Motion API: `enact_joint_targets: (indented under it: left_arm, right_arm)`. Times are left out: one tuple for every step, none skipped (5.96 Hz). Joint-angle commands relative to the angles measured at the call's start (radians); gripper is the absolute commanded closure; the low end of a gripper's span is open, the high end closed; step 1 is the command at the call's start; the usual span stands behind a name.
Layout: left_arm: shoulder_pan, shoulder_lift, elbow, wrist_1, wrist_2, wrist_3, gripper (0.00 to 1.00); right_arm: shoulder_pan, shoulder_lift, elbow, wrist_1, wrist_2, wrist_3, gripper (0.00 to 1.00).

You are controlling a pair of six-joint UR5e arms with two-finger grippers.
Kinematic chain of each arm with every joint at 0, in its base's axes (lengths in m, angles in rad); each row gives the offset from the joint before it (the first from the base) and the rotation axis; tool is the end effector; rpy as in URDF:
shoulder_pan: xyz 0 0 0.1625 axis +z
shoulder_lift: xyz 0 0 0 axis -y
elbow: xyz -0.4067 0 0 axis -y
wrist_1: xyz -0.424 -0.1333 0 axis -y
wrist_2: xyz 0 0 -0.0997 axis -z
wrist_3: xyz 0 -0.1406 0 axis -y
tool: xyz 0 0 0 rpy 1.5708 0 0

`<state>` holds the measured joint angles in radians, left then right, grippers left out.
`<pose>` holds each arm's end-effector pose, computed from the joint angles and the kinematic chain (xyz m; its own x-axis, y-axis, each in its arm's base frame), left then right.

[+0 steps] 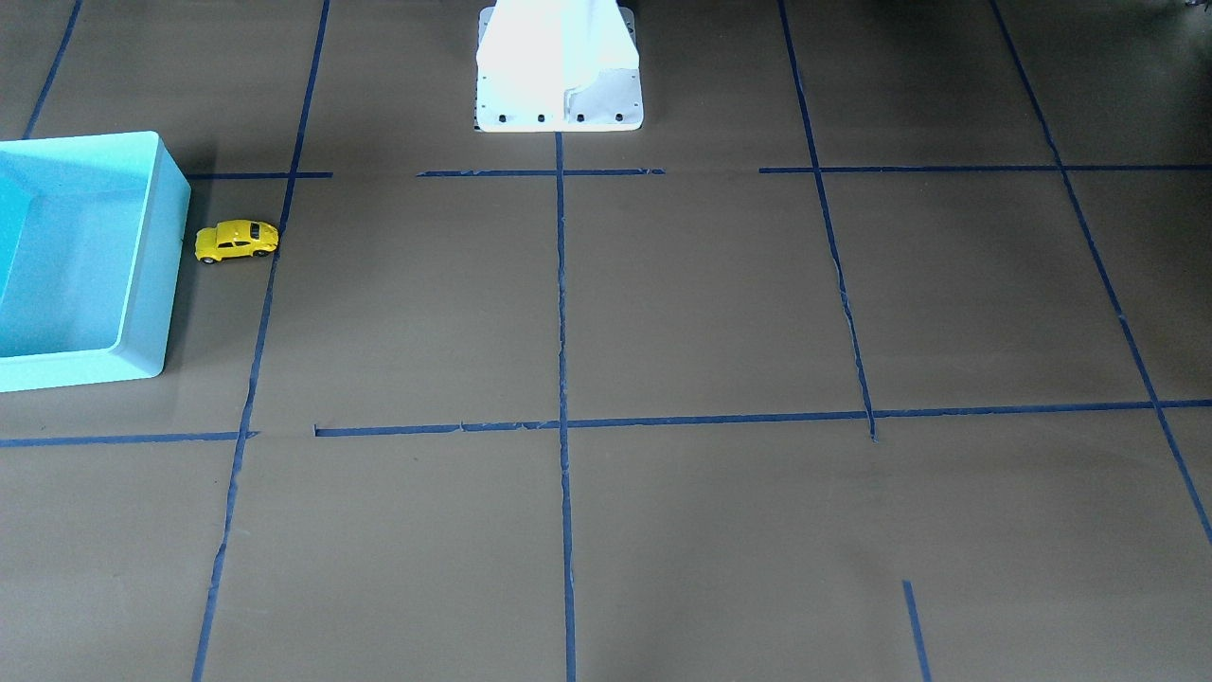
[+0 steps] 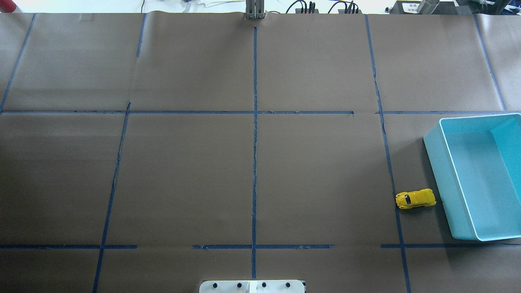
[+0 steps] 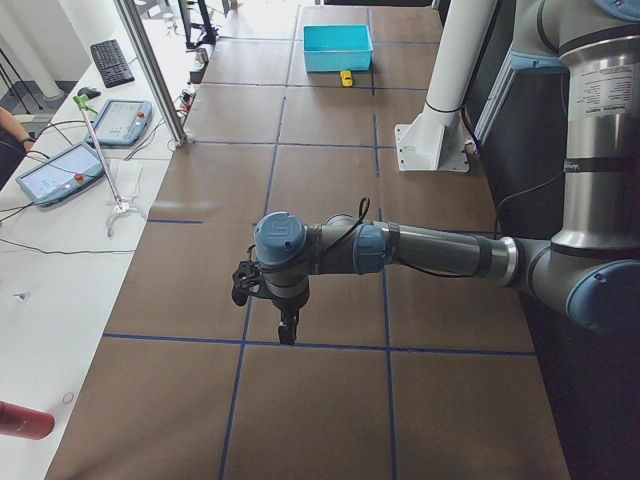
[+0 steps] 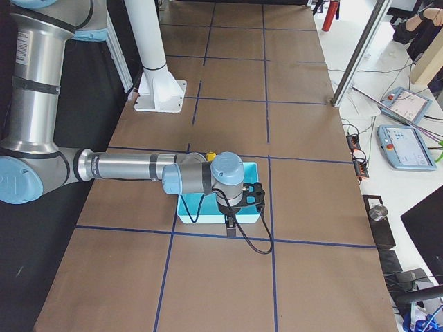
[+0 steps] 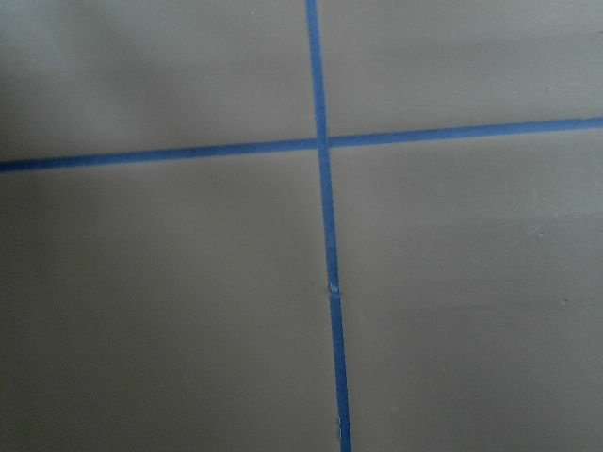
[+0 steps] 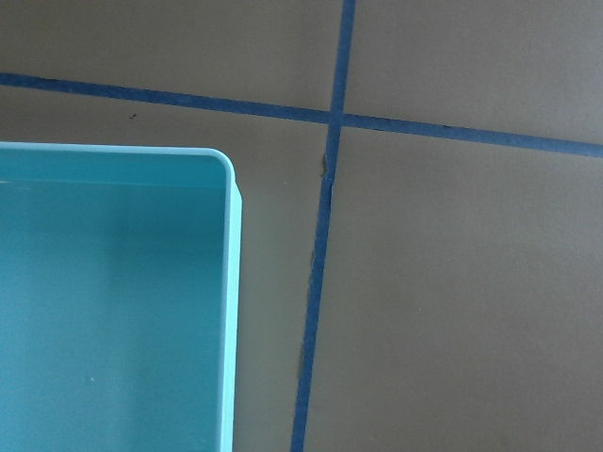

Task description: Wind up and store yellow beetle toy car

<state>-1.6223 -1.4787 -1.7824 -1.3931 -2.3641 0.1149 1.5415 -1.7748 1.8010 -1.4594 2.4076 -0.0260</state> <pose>-0.0576 -0.4750 0.6212 0.6997 0.0373 -0.7134 -0.0290 0.9993 0.0238 0.0156 -0.4538 0.6293 0.6656 -0.1471 0.7317 0.0463 0.9866 0.1562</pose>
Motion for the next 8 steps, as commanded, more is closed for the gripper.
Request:
enact_joint_targets:
  left_arm:
    - [-0.001,0.011,0.011,0.002,0.002,0.0,0.0]
    - [-0.001,0.008,0.017,-0.006,0.002,0.0,0.0]
    - [-0.001,0.011,0.003,-0.006,-0.001,0.0,0.0]
    - [-0.001,0.008,0.006,-0.006,0.0,0.0,0.0]
    - [-0.001,0.009,0.014,-0.006,0.0,0.0,0.0]
    - [-0.001,0.009,0.017,-0.007,0.0,0.002,0.0]
    - [-0.001,0.009,0.015,-0.007,0.0,0.0,0.0]
    - [-0.001,0.011,0.017,-0.007,0.0,0.0,0.0]
  right_arm:
    - [-0.074,0.073,0.017,0.15,0.134,-0.008,0.0]
    - [-0.149,0.139,0.038,0.151,0.151,-0.006,0.0]
    - [-0.196,0.214,0.06,0.149,0.159,-0.003,0.0]
    - [-0.302,0.236,0.136,0.105,0.177,0.003,0.0]
    - [-0.331,0.209,0.161,0.07,0.168,-0.008,0.0]
    - [-0.395,0.215,0.164,0.07,0.163,-0.087,0.0]
    - [-0.44,0.215,0.193,0.071,0.11,-0.168,0.0]
    - [-0.464,0.198,0.204,0.07,0.058,-0.271,0.0]
